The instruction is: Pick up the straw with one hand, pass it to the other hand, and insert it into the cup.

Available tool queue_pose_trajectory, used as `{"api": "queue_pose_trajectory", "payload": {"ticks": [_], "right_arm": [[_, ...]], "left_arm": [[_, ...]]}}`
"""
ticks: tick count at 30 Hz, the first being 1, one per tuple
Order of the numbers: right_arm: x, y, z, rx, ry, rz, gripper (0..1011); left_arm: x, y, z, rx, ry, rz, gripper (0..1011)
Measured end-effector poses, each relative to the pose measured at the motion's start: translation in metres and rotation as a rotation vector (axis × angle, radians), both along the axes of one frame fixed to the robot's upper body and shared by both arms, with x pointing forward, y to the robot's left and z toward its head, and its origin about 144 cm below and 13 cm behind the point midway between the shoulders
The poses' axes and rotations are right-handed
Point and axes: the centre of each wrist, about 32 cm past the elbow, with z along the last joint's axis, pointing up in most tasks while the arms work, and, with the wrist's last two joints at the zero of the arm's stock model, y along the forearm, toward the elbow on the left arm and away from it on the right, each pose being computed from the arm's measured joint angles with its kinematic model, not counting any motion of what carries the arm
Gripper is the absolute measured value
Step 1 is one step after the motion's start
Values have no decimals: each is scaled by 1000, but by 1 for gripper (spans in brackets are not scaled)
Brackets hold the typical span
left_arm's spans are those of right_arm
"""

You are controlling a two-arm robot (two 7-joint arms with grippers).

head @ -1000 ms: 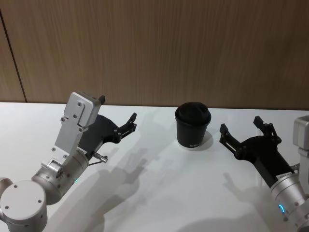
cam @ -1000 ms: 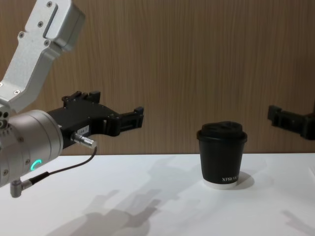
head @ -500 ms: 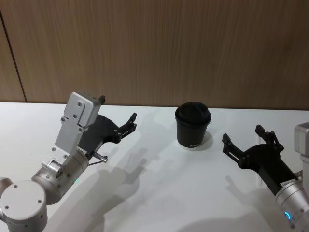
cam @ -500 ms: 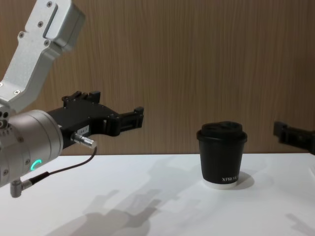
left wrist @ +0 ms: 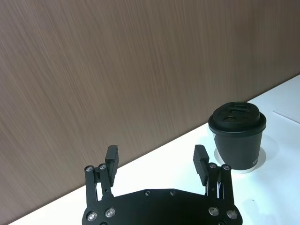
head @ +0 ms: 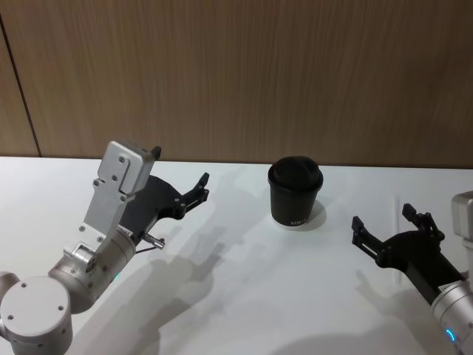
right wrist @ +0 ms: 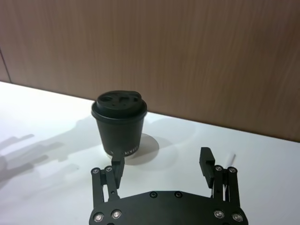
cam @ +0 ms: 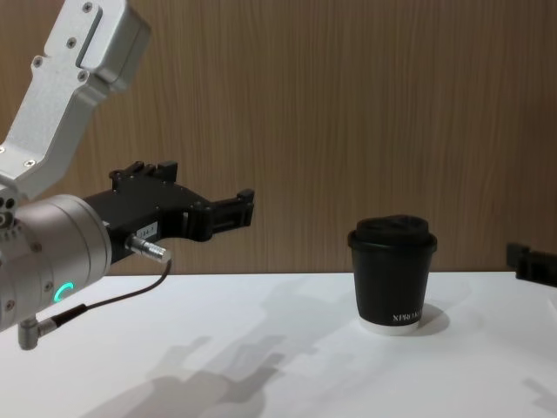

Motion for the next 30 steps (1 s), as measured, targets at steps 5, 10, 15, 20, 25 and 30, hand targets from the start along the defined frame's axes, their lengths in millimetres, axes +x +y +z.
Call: {"api": "queue_pose_trajectory", "payload": {"ticks": [5, 10, 15, 20, 25, 30], "right_arm": [[0, -2, 0, -26, 26, -26, 1001], [0, -4, 0, -48, 56, -50, 1001], [0, -6, -3, -71, 92, -76, 1001], [1, -8, -7, -87, 129, -94, 1001], [2, -9, -10, -93, 156, -107, 1001], [5, -9, -14, -94, 176, -116, 1001]], "left_arm": [[0, 0, 0, 0, 0, 0, 1003], [0, 0, 0, 0, 0, 0, 1003], [0, 0, 0, 0, 0, 0, 1003], [0, 0, 0, 0, 0, 0, 1003], [0, 0, 0, 0, 0, 0, 1003], [0, 0, 0, 0, 0, 0, 1003]]}}
